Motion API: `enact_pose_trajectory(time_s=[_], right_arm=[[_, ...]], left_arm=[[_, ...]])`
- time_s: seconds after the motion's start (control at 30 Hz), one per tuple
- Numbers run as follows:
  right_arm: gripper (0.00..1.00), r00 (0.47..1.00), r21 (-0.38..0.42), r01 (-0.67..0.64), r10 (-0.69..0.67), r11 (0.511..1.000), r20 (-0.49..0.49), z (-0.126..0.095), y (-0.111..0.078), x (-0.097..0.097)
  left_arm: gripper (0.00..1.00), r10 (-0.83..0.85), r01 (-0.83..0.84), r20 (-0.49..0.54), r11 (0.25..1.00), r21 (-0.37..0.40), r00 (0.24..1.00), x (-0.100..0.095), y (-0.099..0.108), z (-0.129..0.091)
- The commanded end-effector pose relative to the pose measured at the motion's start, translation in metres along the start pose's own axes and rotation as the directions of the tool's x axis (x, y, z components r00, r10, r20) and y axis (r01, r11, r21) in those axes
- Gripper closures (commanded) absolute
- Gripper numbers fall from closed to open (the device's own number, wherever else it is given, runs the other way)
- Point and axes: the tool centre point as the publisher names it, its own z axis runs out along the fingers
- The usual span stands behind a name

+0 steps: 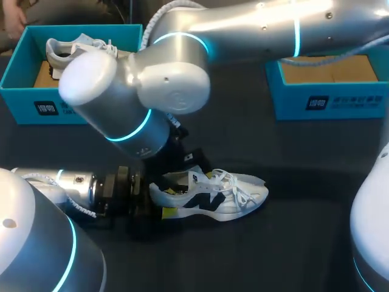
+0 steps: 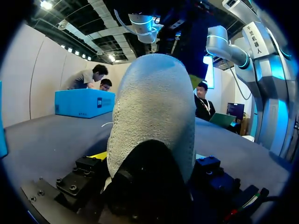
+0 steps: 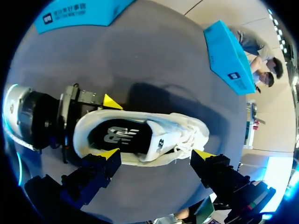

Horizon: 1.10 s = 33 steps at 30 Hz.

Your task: Take the shoe out of the shoebox, open the shoe tongue, remove and reinsert the insole, then place the shoe into the shoebox

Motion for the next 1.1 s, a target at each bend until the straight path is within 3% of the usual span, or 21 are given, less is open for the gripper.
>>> enact_pose_trajectory(time_s=[0.03, 0.67, 1.1], right_arm=[[0.00, 0.925, -0.030, -0.355, 0.356, 0.934, 0.137, 0.002, -0.004, 0.002], [0.00, 0.914, -0.015, -0.387, 0.386, 0.922, 0.123, 0.031, 0.000, -0.027], [0.01, 0.901, -0.007, -0.426, 0.426, 0.904, 0.080, 0.035, -0.003, -0.049]], left_arm=[[1.00, 0.000, 0.000, 0.004, 1.000, -0.001, 1.000, 0.000, 0.000, 0.001], [1.00, 0.000, 0.000, 0.004, 1.000, -0.001, 1.000, 0.000, 0.000, 0.001], [1.00, 0.000, 0.000, 0.004, 1.000, -0.001, 1.000, 0.000, 0.000, 0.001]])
